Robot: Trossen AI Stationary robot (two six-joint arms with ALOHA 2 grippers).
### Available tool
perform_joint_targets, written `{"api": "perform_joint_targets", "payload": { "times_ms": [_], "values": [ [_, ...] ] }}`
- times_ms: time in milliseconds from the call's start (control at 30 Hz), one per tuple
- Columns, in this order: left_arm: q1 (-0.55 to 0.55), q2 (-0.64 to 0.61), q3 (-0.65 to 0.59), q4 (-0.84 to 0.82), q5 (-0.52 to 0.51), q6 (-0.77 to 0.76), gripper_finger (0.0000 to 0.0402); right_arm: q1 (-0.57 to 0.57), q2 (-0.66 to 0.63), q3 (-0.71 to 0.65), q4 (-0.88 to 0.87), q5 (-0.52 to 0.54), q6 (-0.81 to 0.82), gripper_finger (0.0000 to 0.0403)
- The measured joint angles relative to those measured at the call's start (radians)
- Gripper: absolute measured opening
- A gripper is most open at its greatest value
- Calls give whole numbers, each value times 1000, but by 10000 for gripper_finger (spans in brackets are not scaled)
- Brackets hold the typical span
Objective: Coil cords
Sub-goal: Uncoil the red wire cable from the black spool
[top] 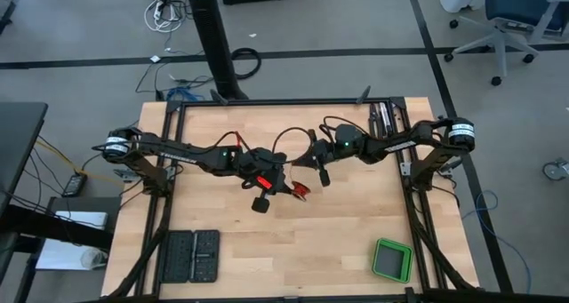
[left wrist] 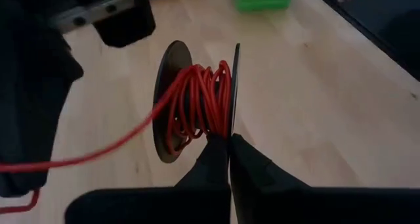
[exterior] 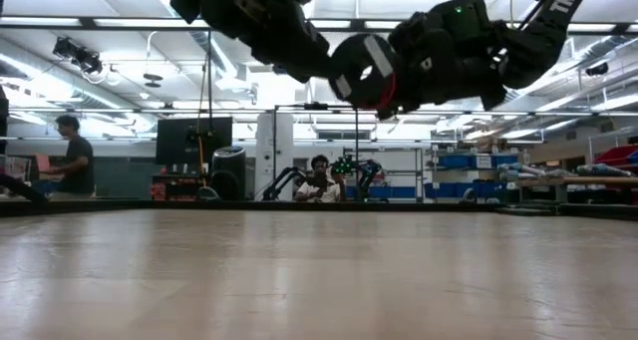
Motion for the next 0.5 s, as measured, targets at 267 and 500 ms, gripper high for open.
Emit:
{"api": "perform_joint_targets", "payload": {
  "times_ms": [267,500],
  "values": [
    [3,6,1,-66,-101,-48,0,-1,-62,24,-146,-39,-40,0],
    [3,-3,0,-223,-203,-62,0,9,-249,22,-495,17,-95,0]
  ]
}}
